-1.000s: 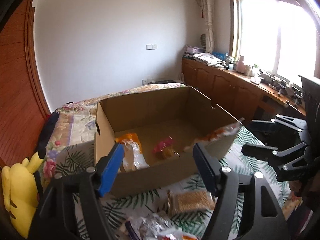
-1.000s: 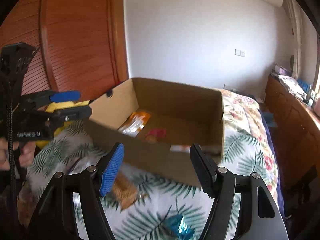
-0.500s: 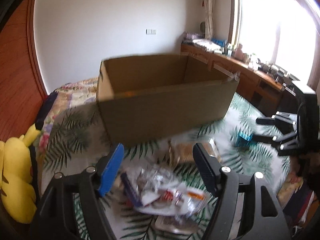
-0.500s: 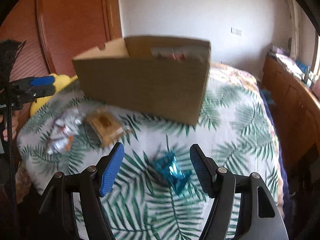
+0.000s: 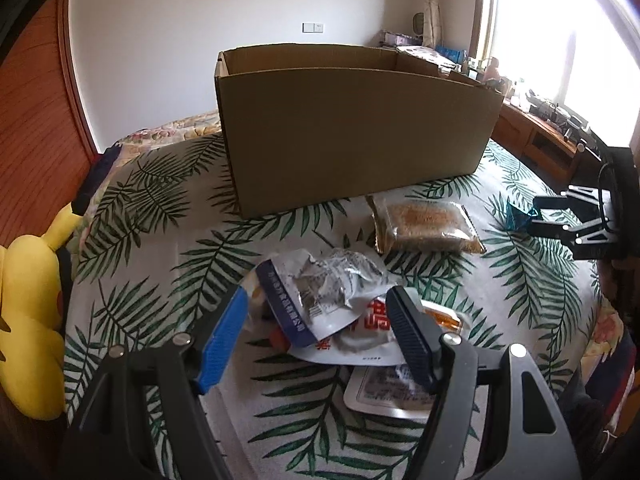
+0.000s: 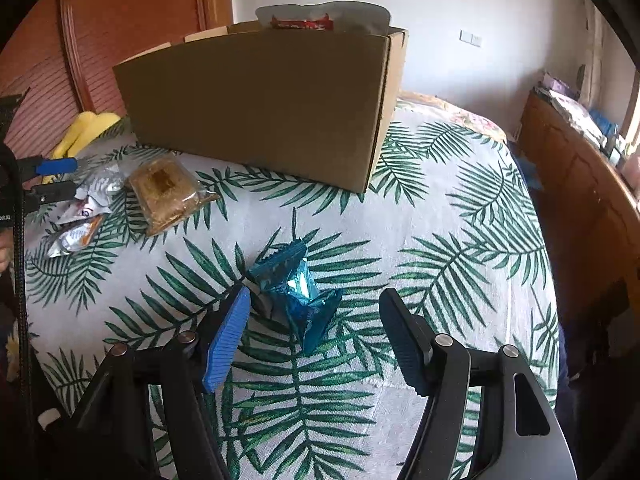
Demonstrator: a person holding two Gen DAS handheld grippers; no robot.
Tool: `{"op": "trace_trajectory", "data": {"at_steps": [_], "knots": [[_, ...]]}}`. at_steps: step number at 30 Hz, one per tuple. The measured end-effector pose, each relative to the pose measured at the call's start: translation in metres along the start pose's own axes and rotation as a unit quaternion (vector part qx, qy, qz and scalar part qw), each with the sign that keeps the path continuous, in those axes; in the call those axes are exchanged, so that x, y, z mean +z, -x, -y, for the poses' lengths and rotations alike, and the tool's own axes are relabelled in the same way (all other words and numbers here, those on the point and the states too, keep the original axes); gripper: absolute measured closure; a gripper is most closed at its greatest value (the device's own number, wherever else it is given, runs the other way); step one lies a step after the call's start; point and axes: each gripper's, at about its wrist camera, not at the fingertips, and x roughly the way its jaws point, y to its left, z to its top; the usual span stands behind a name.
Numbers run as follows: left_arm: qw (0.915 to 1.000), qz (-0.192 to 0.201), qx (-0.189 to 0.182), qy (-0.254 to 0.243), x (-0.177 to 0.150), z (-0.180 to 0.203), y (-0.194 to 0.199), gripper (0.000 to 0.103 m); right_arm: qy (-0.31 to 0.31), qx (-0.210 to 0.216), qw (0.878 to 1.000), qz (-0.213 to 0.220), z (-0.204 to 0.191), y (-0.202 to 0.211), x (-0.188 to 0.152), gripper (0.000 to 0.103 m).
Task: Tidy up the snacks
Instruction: 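Move both open tools back down to the snack pile, then grasp the blue-foil candy with the right tool while the left grasps the silver pack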
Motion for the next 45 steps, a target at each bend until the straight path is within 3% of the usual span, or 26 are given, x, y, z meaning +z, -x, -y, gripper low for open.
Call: {"op": "trace_trajectory", "data": {"at_steps": [3, 10, 19, 27, 33, 40, 45], "knots": [[1.0, -0.003, 0.0, -0.002, -0.001, -0.001, -0.001, 0.031, 0.009, 0.0, 1.0, -0.005, -0.003, -0.003, 0.004, 0.037], [0.9994, -0.02, -0.003, -0.027, 0.008, 0.002, -0.009, 0.031, 0.036, 0.018, 0.999, -0.037, -0.011, -0.014, 0.005, 0.064], [0.9939, -0.051, -0.01, -0.097, 0.025, 0.01, -0.028, 0.031, 0.012, 0.026, 0.999, -0.019, -0.007, -0.014, -0.001, 0.065], [0.9818, -0.106, -0.027, -0.155, 0.04, 0.025, -0.051, 0.031, 0.01, 0.02, 1.0, -0.005, -0.008, -0.013, -0.002, 0.064], [0.9785, -0.139, -0.048, -0.145, 0.051, 0.025, -0.064, 0.029, 0.01, 0.02, 1.0, -0.004, -0.008, -0.013, -0.003, 0.064], [0.9751, -0.16, -0.047, -0.147, 0.055, 0.026, -0.066, 0.029, 0.01, 0.019, 1.0, -0.005, -0.008, -0.013, -0.003, 0.064], [0.9724, -0.172, -0.05, -0.15, 0.054, 0.029, -0.062, 0.041, 0.01, 0.019, 1.0, -0.004, -0.008, -0.013, -0.003, 0.064]]}}
